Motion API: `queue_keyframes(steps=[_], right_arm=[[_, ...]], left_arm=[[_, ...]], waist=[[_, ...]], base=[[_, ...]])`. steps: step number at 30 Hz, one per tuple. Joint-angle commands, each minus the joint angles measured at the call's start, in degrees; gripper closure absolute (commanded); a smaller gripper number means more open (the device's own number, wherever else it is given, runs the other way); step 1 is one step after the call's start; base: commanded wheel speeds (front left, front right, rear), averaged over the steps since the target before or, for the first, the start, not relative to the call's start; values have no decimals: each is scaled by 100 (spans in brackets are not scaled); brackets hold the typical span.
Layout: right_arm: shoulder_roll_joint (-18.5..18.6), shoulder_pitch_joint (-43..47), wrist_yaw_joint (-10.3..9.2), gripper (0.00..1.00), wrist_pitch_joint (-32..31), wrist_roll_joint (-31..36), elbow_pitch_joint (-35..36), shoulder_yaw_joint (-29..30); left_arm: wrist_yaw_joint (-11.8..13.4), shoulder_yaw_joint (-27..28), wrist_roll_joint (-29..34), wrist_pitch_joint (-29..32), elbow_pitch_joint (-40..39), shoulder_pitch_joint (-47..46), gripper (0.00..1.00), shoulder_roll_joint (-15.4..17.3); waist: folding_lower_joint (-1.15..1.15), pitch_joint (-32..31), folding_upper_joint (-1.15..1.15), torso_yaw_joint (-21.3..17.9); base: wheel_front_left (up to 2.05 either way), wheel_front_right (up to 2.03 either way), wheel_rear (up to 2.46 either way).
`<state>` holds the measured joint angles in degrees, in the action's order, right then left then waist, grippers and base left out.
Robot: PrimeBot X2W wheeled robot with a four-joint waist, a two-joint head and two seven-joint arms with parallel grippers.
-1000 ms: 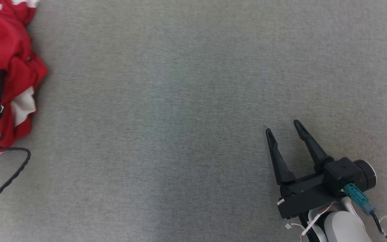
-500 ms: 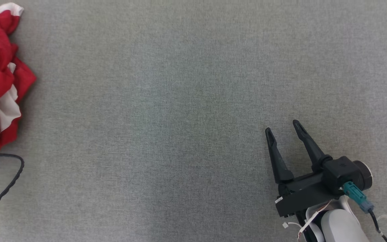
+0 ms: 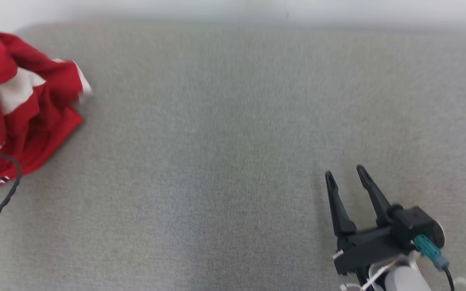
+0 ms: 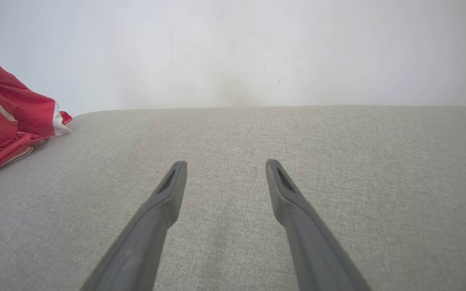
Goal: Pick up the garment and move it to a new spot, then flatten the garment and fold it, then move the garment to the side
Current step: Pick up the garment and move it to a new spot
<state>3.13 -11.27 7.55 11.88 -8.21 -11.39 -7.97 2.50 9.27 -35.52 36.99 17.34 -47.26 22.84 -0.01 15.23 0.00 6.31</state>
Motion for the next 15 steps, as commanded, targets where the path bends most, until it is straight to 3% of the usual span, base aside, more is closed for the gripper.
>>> queue_keyframes(steps=[1, 7, 15], right_arm=[[-8, 118, -12, 0, 42, -69, -31, 22], [-24, 371, -12, 0, 162, -216, -138, 215], [-22, 588, -12, 0, 211, -404, -220, 268]], left_arm=[[-16, -18, 24, 13, -38, -75, 100, 35], [-102, -367, -38, 266, -282, -512, 100, -155], [-354, -854, -206, 483, -531, -725, 100, -542]], waist=[[1, -502, 0, -1], [1, -1028, 0, -206], [1, -1472, 0, -887]], base=[[0, 0, 0], [0, 0, 0], [0, 0, 0]])
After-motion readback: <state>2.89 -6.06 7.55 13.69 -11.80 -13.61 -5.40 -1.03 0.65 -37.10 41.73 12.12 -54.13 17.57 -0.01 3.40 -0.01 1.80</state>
